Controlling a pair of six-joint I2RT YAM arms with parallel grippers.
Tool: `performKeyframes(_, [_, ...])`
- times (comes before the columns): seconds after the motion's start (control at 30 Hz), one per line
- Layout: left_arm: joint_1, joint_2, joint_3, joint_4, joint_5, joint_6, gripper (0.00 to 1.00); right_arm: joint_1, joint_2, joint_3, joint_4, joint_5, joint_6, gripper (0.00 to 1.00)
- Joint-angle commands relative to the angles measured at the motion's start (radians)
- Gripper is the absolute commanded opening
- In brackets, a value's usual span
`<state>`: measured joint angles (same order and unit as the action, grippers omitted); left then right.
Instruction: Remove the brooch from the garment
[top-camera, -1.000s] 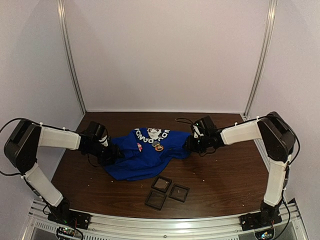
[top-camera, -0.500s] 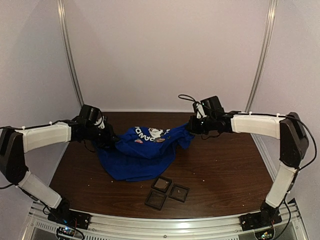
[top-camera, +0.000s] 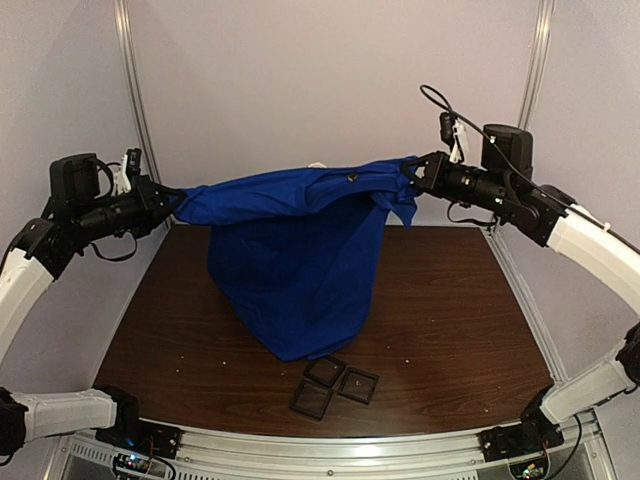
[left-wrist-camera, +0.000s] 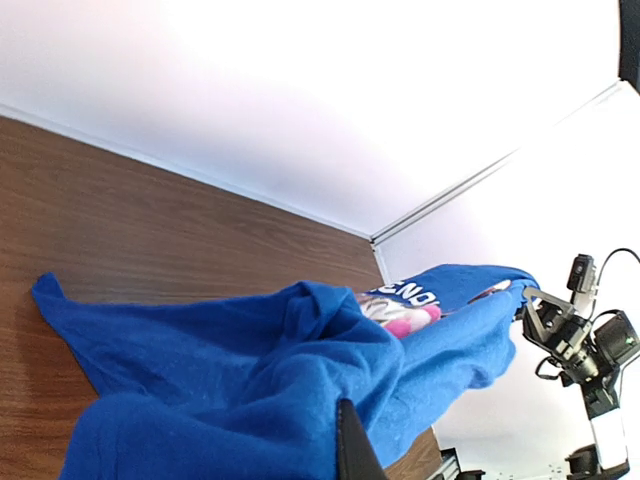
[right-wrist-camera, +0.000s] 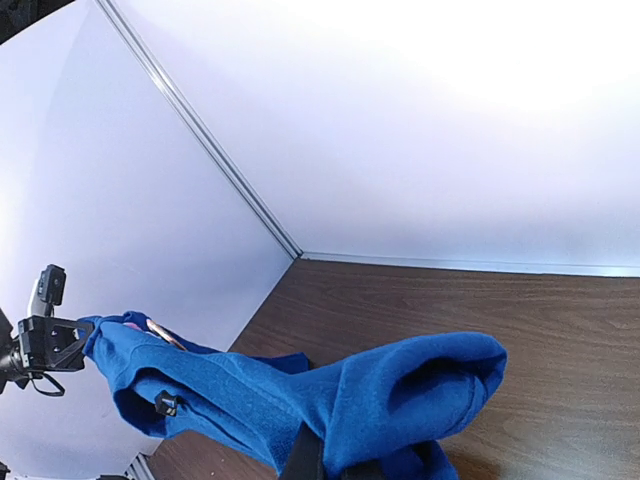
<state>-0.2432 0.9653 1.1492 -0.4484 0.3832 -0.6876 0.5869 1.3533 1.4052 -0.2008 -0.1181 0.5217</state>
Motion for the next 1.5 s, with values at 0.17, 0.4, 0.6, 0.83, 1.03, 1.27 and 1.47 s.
performKeyframes(0.17, [0.078, 0.184, 0.169, -0.028, 0.017, 0.026, 0.00, -0.012, 0.278, 0.237, 0.071, 0.028, -0.004, 0.00])
performKeyframes(0.4, [0.119, 0.416, 0.651, -0.060, -0.033, 0.144, 0.00, -0.034, 0.604, 0.750, 0.161, -0.072, -0.079, 0.00])
performKeyframes(0.6, [0.120, 0.448, 0.874, -0.007, -0.044, 0.240, 0.00, -0.060, 0.596, 0.800, 0.361, -0.198, -0.128, 0.00])
performKeyframes(0.83, [0.120, 0.270, 0.178, 0.157, 0.074, 0.173, 0.00, -0.064, 0.421, 0.125, 0.444, -0.159, -0.134, 0.00])
performKeyframes(1.03, [0.107, 0.302, -0.323, 0.333, 0.194, 0.028, 0.00, -0.065, 0.492, -0.131, 0.369, -0.181, -0.054, 0.00])
performKeyframes(1.27, [0.102, 0.312, -0.468, 0.216, 0.219, 0.058, 0.00, -0.065, 0.491, -0.254, 0.303, -0.154, 0.017, 0.00])
performKeyframes(1.47, [0.102, 0.275, -0.537, 0.100, 0.227, 0.086, 0.07, -0.064, 0.466, -0.284, 0.144, -0.097, 0.043, 0.00])
